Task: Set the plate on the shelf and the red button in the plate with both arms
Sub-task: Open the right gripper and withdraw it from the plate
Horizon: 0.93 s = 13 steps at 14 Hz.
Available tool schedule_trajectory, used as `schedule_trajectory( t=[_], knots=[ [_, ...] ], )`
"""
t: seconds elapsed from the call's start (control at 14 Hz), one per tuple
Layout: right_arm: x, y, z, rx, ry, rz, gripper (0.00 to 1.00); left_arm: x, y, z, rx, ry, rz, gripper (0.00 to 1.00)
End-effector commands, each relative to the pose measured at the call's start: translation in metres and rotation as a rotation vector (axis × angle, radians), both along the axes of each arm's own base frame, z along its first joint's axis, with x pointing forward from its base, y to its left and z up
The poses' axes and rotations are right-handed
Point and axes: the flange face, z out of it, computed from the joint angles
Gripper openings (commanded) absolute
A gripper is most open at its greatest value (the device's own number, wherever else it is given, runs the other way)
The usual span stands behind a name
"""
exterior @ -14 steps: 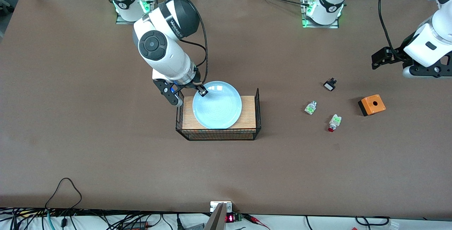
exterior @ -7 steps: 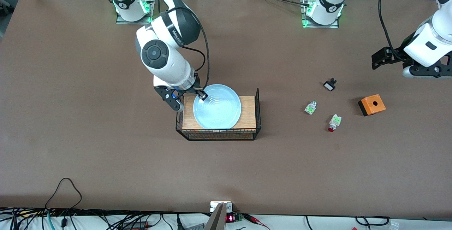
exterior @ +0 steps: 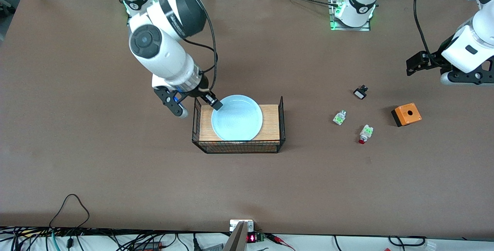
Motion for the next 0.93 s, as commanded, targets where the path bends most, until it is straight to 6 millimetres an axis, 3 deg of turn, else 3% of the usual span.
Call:
schedule_trajectory(
  t=[0.0, 0.21, 0.29, 0.5, 0.57, 0.86],
  knots=[
    [-0.017, -0.015, 0.053, 0.014, -0.002, 0.02, 1.0, -0.002, -0.002, 0.009, -0.015, 0.003, 0.007, 1.0],
    [-0.022, -0.056, 0.115, 0.006, 0.02, 0.063, 1.0, 0.0, -0.002, 0.002, -0.014, 0.053, 0.009, 1.0],
    [-0.012, -0.088, 0.125, 0.0, 0.02, 0.108, 1.0, 0.001, 0.003, -0.001, -0.014, 0.061, 0.012, 1.0],
    [0.019, -0.179, 0.119, -0.102, -0.028, 0.323, 1.0, -0.002, 0.005, -0.028, -0.01, 0.196, 0.018, 1.0],
    [0.026, -0.206, 0.11, -0.15, -0.026, 0.39, 1.0, -0.008, -0.005, -0.04, -0.002, 0.278, -0.005, 1.0],
    [0.042, -0.288, 0.093, -0.226, -0.015, 0.57, 1.0, 0.036, -0.006, -0.118, -0.002, 0.285, -0.008, 1.0]
  ],
)
